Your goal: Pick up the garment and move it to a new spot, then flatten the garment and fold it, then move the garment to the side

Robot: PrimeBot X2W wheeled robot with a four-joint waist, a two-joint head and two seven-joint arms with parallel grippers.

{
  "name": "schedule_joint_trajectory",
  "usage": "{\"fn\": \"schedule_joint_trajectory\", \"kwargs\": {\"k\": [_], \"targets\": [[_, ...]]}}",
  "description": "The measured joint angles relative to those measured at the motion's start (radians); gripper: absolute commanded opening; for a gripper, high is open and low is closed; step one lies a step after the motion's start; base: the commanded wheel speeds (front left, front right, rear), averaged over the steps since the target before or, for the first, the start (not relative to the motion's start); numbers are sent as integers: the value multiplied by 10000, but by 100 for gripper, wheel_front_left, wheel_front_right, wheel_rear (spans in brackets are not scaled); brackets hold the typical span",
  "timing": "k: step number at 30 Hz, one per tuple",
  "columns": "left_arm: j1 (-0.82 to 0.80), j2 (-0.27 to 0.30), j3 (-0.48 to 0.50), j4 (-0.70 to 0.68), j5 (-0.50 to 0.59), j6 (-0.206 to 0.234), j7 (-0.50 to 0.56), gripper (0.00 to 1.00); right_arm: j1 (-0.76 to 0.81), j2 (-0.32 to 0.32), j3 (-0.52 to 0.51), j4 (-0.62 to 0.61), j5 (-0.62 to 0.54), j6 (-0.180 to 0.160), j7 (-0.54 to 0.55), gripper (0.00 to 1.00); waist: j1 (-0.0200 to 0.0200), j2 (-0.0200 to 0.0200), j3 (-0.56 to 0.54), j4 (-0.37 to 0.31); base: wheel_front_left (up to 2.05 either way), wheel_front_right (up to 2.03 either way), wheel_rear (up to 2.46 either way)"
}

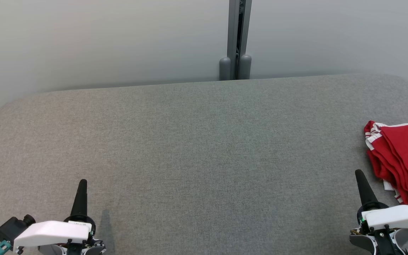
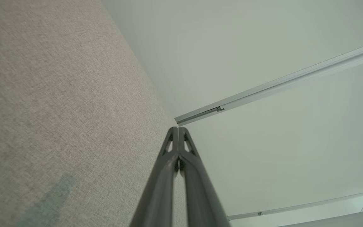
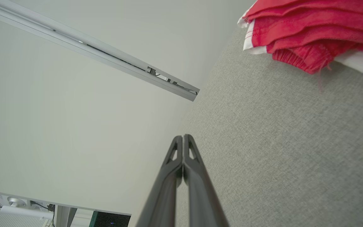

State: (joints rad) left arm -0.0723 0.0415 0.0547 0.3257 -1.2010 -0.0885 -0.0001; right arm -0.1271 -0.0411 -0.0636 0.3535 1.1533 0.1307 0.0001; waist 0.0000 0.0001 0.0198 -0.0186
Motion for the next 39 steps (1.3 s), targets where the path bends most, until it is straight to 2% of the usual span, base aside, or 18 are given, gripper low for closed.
{"fn": "schedule_joint_trajectory", "kwargs": {"k": [39], "targets": [[-196,44,433,-591,-3062,-293,878,0,114,-33,-366,-811,3419,0,838,0,0,0,-119,131,0,0,0]]}}
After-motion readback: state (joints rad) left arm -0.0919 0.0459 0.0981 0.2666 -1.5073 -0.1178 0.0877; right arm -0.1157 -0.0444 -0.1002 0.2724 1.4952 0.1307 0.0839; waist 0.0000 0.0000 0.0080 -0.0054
